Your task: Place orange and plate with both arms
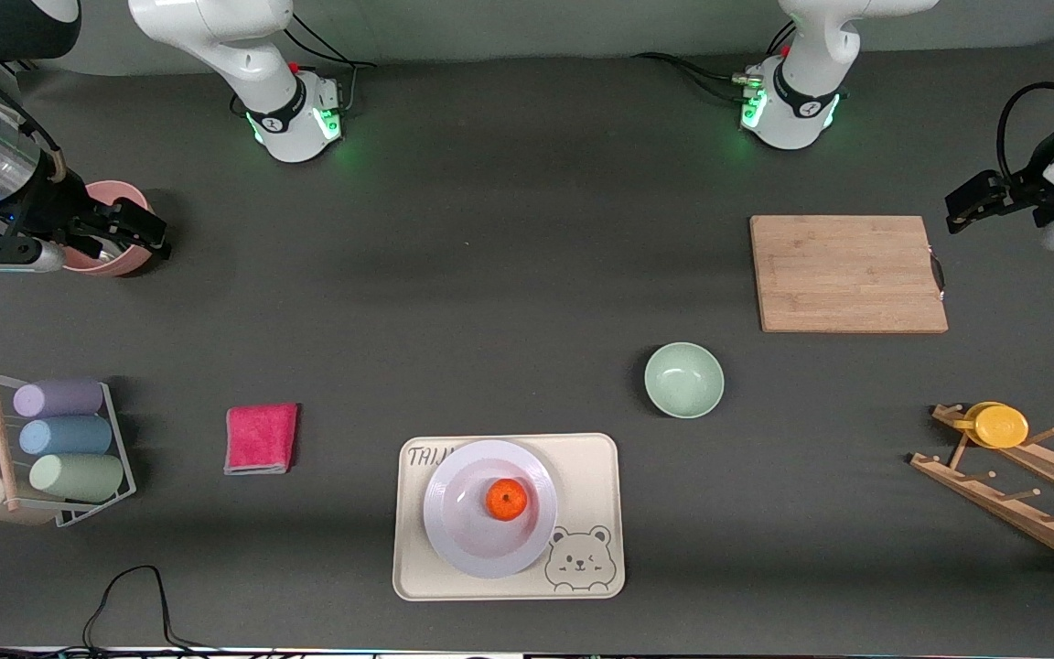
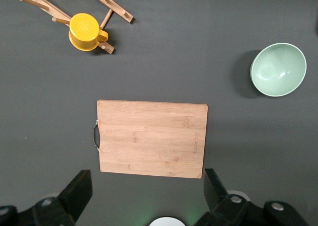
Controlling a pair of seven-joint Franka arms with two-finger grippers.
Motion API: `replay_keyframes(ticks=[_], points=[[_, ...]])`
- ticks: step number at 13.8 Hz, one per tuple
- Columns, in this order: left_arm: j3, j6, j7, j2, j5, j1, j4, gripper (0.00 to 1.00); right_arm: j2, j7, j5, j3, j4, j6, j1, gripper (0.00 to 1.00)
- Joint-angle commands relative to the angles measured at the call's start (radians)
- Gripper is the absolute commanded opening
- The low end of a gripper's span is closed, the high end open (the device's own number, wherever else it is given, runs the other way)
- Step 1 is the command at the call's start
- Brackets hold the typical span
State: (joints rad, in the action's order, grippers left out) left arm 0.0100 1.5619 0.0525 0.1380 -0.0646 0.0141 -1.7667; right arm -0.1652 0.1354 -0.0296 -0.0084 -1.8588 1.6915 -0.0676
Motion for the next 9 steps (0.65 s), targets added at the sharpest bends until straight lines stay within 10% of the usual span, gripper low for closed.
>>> replay_keyframes(ticks=[1, 9], points=[[0.004, -0.034, 0.003, -0.015, 0.002, 0.003, 0.041, 1.0, 0.007, 0.023, 0.007, 0.007, 0.023, -0.019, -0.009, 1.0], [-0.002, -0.071, -0.011, -0.018, 0.003, 0.007, 0.064, 1.0, -0.013, 0.015, 0.051, 0.042, 0.024, -0.027, -0.005, 1.0]])
